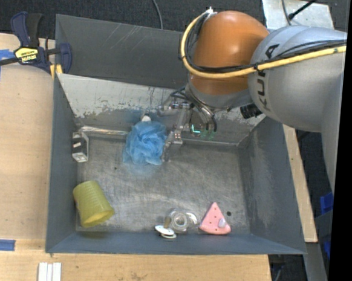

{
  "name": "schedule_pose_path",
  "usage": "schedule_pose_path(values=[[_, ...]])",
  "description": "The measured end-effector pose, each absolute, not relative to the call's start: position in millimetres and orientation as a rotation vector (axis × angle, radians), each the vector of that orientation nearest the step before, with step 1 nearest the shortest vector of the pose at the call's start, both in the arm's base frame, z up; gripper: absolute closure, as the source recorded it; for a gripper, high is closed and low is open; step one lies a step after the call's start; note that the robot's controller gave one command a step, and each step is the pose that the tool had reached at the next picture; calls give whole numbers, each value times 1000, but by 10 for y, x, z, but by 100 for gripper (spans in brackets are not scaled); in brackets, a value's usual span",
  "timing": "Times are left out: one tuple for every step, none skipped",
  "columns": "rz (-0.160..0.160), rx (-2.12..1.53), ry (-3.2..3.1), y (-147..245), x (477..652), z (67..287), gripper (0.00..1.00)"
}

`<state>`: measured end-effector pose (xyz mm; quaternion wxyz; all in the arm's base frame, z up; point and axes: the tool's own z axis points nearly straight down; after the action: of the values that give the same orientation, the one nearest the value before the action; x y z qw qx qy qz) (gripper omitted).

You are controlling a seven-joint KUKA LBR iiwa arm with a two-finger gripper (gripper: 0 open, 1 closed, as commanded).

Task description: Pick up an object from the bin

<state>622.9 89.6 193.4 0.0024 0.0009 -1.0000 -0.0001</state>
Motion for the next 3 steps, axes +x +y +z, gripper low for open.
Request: schedule_pose_path(values=[[-1,0,-3145,892,6247,1978,0],[-1,34,-3151,985,6262,1447,0],[-3,-119,-3146,919,6128,940,0]])
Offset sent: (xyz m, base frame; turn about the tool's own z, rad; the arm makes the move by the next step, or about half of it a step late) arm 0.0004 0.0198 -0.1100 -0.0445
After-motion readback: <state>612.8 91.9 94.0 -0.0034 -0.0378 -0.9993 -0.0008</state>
